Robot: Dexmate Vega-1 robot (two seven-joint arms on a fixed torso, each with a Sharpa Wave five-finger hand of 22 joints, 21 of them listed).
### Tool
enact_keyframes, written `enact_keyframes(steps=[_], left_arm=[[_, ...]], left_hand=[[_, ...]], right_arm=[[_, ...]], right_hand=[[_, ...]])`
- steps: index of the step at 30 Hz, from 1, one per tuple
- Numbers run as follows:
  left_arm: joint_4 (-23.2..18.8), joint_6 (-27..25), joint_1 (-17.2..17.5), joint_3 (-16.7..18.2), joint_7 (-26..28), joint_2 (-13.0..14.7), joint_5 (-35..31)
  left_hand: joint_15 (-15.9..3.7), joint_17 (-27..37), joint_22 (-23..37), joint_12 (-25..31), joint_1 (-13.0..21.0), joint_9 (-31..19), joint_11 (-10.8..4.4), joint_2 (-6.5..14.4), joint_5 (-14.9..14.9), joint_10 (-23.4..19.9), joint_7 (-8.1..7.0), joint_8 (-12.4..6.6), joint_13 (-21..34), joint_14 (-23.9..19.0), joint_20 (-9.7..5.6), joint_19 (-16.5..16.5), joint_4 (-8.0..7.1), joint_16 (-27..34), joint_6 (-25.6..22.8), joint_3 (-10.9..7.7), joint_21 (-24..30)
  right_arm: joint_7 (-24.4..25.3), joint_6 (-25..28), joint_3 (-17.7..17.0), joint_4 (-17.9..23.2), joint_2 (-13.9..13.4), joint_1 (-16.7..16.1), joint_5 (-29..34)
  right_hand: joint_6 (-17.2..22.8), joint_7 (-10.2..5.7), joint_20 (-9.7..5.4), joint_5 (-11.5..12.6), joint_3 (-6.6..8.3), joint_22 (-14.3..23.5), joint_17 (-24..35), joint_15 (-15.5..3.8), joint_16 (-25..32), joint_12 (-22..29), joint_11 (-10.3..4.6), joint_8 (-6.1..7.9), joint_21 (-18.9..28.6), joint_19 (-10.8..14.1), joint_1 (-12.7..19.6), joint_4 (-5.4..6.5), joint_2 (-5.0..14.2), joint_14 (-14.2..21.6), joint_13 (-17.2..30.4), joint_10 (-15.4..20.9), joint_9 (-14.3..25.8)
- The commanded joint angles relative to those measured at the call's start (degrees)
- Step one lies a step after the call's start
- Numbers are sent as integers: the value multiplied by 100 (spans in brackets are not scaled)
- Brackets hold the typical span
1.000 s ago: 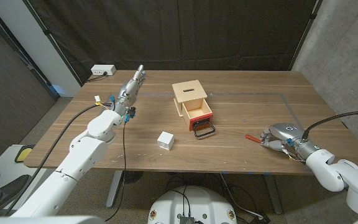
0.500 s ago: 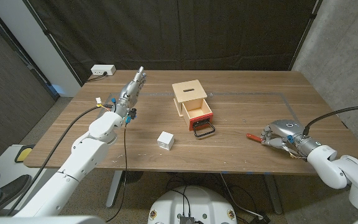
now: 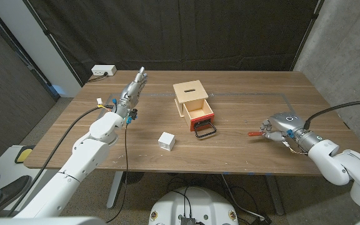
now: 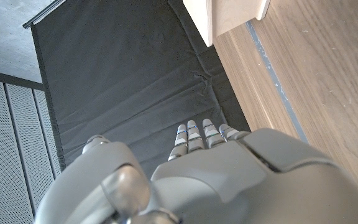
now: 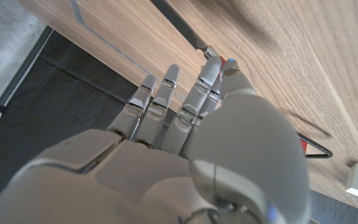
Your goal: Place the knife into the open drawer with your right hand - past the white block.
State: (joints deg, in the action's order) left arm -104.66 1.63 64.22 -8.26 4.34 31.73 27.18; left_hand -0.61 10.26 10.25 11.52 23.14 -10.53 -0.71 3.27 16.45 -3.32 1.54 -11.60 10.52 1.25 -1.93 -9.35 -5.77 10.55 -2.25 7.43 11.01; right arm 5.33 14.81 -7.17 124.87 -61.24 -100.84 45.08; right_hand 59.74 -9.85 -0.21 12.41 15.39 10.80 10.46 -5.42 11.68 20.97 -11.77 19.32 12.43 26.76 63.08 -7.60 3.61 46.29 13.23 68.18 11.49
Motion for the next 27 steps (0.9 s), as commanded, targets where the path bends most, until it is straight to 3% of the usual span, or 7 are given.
enact_keyframes(steps=[1,13,20,27], left_arm=[[56,55,8,21,-47,15,34],[26,64,43,66,-76,57,61],[-4,115,85,114,-96,83,69],[-70,147,150,198,-108,125,87]], left_hand=[[-14,12,26,-1,16,-24,5,9,-17,22,-7,14,24,48,-63,-102,12,6,-10,52,10],[-7,12,26,-2,16,-24,1,14,-22,28,-8,18,25,56,-63,-108,9,5,-5,66,17],[-6,12,26,-2,18,-24,-7,18,-25,31,-1,17,25,69,-72,-114,8,2,-10,75,20],[2,12,26,-1,19,-24,2,21,-27,28,-2,17,25,70,-73,-122,7,4,-12,86,22]], right_arm=[[-171,-274,-87,180,181,124,572],[5,-565,87,300,215,497,978],[285,-667,466,300,231,983,1302],[750,-667,1068,135,359,1597,1640]], right_hand=[[232,-270,27,-10,8,14,12,-688,-30,6,-16,43,-23,-4,-15,22,51,53,24,-26,299],[225,-271,64,-14,3,12,11,-696,-46,14,-18,41,-17,11,-5,29,65,77,54,-33,302],[227,-271,119,-14,9,10,9,-695,-52,32,-17,37,-1,59,12,27,78,101,72,-4,292],[258,-266,147,-17,13,7,5,-690,-55,56,-11,45,4,81,23,20,75,132,86,48,280]])
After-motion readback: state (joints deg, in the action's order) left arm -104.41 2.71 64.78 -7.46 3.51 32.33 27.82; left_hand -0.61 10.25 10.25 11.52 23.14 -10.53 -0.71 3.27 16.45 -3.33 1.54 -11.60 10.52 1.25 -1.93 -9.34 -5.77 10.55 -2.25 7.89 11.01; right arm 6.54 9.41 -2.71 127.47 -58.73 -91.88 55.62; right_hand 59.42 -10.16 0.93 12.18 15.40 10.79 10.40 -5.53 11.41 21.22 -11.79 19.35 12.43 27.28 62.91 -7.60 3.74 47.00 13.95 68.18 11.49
